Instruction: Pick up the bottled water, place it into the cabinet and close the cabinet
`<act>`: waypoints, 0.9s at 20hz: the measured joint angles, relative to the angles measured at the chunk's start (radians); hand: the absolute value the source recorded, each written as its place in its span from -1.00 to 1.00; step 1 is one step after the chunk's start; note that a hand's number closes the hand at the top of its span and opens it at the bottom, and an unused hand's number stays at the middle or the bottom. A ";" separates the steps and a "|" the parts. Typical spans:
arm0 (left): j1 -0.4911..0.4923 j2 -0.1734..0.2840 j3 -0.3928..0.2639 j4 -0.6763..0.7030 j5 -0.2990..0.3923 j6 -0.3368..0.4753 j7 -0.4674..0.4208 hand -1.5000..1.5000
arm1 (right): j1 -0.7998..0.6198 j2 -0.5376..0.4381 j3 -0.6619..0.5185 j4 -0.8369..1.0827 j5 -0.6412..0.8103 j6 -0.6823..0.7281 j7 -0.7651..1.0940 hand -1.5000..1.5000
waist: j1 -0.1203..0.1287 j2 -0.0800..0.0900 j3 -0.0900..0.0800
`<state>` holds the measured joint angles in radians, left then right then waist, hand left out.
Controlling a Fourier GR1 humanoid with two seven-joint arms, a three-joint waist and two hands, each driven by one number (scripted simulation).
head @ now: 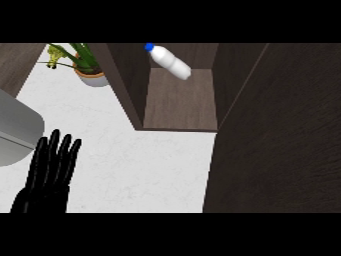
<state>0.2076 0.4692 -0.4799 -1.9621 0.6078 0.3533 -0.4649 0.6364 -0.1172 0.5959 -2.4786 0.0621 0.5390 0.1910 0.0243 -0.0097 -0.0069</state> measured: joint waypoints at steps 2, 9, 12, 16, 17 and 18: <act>0.016 0.013 0.017 -0.009 0.013 -0.015 -0.003 -1.00 | -0.042 0.003 0.011 0.001 0.007 0.002 0.032 1.00 | 0.002 -0.002 0.000; 0.068 0.051 0.064 -0.024 0.046 -0.067 -0.023 -1.00 | -0.210 0.019 0.078 0.017 0.034 -0.015 0.145 1.00 | 0.010 -0.003 -0.003; 0.090 0.068 0.082 -0.029 0.062 -0.093 -0.031 -1.00 | -0.288 0.010 0.112 0.026 0.045 -0.031 0.175 1.00 | 0.014 -0.003 -0.005; 0.105 0.086 0.105 -0.035 0.082 -0.124 -0.035 -1.00 | -0.380 -0.013 0.137 0.034 0.056 -0.048 0.197 1.00 | 0.017 0.000 -0.005; 0.108 0.086 0.108 -0.035 0.083 -0.129 -0.039 -1.00 | -0.395 -0.022 0.141 0.034 0.057 -0.049 0.203 1.00 | 0.018 0.000 -0.006; 0.116 0.090 0.110 -0.036 0.086 -0.136 -0.042 -1.00 | -0.409 -0.029 0.144 0.034 0.058 -0.049 0.210 1.00 | 0.021 0.001 -0.006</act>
<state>0.3234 0.5589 -0.3697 -1.9982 0.6934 0.2172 -0.5072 0.2275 -0.1460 0.7403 -2.4442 0.1198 0.4897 0.4014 0.0458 -0.0090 -0.0129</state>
